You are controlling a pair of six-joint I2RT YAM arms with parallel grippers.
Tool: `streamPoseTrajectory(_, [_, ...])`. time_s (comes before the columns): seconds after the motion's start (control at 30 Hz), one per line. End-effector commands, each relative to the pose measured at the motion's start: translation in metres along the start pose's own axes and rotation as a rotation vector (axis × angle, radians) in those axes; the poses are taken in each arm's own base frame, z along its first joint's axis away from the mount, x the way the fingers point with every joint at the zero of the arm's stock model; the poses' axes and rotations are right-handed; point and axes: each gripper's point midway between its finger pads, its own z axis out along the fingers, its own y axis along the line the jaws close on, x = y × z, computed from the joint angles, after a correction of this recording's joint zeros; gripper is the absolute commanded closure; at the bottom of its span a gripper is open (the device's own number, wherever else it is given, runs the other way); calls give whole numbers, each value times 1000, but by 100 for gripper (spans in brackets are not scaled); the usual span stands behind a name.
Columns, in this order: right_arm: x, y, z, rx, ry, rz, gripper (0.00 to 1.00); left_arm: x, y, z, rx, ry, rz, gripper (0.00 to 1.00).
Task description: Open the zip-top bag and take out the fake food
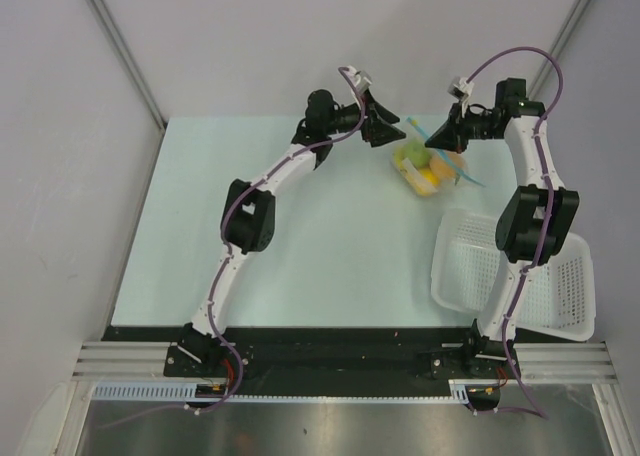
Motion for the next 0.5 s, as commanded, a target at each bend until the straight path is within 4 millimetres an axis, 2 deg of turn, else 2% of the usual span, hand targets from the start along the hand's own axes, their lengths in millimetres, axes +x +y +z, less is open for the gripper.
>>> streamPoseTrajectory(0.0, [-26,18,-5,-38,-56,-65,100,-23,-19,15,70,-76,76,18])
streamPoseTrajectory(0.13, [-26,24,-3,-51,-59,-62,100,-17,-17,20,68,-78,87,26])
streamPoseTrajectory(0.17, [-25,26,-2,-55,-56,-60,100,-18,-16,20,64,-82,84,32])
streamPoseTrajectory(0.23, [-23,28,0,-65,-55,-56,100,-12,-15,22,65,-80,74,37])
streamPoseTrajectory(0.3, [-21,31,2,-71,-48,-50,100,-12,-17,25,65,-84,71,47])
streamPoseTrajectory(0.33, [-21,33,2,-73,-47,-55,100,-11,-17,25,65,-81,70,54])
streamPoseTrajectory(0.37, [-20,33,2,-71,-43,-54,100,-11,-17,25,65,-81,69,67])
streamPoseTrajectory(0.43, [-19,31,1,-52,-23,-56,100,-11,-18,26,67,-79,66,79])
streamPoseTrajectory(0.47, [-22,31,-1,-35,-18,-57,100,-9,-19,25,67,-75,56,90])
